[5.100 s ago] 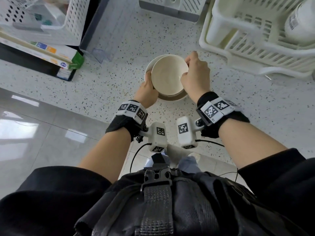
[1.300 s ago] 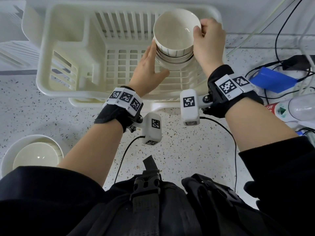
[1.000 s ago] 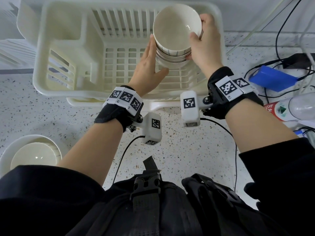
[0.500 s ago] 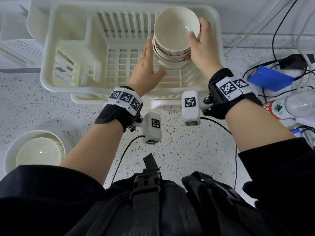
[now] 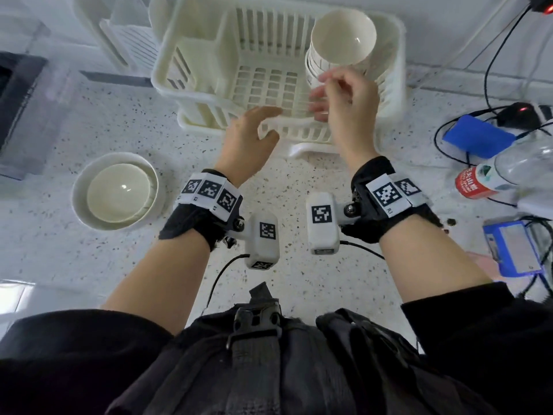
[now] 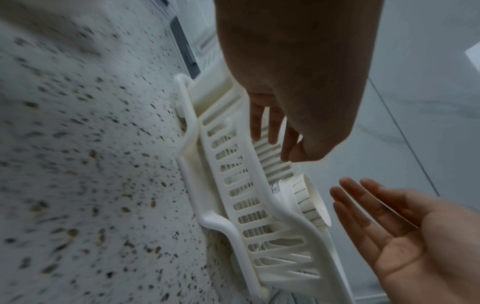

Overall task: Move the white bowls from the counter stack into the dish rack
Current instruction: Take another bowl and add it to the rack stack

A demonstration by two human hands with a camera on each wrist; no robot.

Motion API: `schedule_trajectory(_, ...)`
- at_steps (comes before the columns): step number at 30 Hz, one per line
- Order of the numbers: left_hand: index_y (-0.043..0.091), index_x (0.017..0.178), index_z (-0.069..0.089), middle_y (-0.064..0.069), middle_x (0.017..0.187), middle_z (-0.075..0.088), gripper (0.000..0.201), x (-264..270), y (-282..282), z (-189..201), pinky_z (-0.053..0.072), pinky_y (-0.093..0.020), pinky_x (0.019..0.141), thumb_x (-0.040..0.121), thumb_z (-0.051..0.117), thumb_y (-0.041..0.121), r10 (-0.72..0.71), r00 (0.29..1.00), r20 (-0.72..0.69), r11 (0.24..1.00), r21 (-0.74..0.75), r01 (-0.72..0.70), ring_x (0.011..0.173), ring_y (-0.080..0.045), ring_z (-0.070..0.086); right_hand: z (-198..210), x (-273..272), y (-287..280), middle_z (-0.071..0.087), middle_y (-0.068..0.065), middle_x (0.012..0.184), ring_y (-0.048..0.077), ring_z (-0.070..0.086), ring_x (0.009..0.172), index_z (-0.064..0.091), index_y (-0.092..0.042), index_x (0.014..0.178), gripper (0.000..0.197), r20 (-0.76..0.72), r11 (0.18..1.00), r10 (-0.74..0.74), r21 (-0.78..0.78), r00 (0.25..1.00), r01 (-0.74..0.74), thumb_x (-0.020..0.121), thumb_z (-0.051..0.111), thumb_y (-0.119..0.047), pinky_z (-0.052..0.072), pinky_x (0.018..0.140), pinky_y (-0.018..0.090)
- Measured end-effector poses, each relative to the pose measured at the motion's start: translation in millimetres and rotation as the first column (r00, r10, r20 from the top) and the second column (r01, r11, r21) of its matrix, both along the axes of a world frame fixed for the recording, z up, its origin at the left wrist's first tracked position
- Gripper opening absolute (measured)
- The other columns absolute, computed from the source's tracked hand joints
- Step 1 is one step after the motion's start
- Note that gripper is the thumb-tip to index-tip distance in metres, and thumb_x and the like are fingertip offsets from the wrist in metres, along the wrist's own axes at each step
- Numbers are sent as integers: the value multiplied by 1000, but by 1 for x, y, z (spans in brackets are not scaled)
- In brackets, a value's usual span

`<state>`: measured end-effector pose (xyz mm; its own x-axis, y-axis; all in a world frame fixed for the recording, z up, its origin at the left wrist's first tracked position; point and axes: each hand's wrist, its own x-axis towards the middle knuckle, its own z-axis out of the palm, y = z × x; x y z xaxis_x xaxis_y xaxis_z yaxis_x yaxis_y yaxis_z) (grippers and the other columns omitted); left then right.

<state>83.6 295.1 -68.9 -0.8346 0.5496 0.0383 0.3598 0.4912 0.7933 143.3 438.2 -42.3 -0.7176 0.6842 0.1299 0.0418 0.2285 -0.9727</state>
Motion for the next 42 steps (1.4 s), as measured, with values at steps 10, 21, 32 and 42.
schedule_trajectory(10, 9, 113, 65, -2, 113, 69, 33, 2, -124, -7, 44, -5, 84, 83, 51, 5, 181, 983, 31, 983, 6, -181, 104, -7, 59, -18, -6, -133, 71, 10, 79, 20, 69, 59, 66, -1, 98, 16, 183, 943, 332, -58, 925, -327, 94, 51, -4, 56, 51, 24)
schedule_trajectory(21, 7, 131, 47, -16, 135, 51, 52, -58, -279, -44, 17, -43, 117, 79, 43, 4, 301, 953, 21, 920, -268, -285, 135, -37, 34, -40, -70, -274, 71, 10, 113, 15, 66, 104, 67, -3, 114, 26, 383, 918, 324, 96, 865, -386, 93, 57, -13, 51, 88, 18)
schedule_trajectory(32, 15, 139, 31, -20, 112, 63, 51, -79, -324, -60, 56, -28, 42, 91, 27, 2, 213, 858, 467, 966, -233, -113, 77, -32, 71, -70, -104, -313, 49, 17, 135, 31, 52, 120, 40, 0, 135, 45, 801, 849, 247, 93, 546, -521, 91, 47, -5, 45, 91, 35)
schedule_trajectory(42, 10, 132, 38, -18, 124, 54, 37, -81, -334, -59, 52, -33, 47, 98, 25, 15, 147, 872, 467, 975, -218, -48, 76, -33, 70, -83, -107, -317, 49, 17, 137, 32, 50, 124, 42, -3, 136, 48, 817, 874, 183, 119, 546, -471, 90, 56, -6, 46, 97, 35)
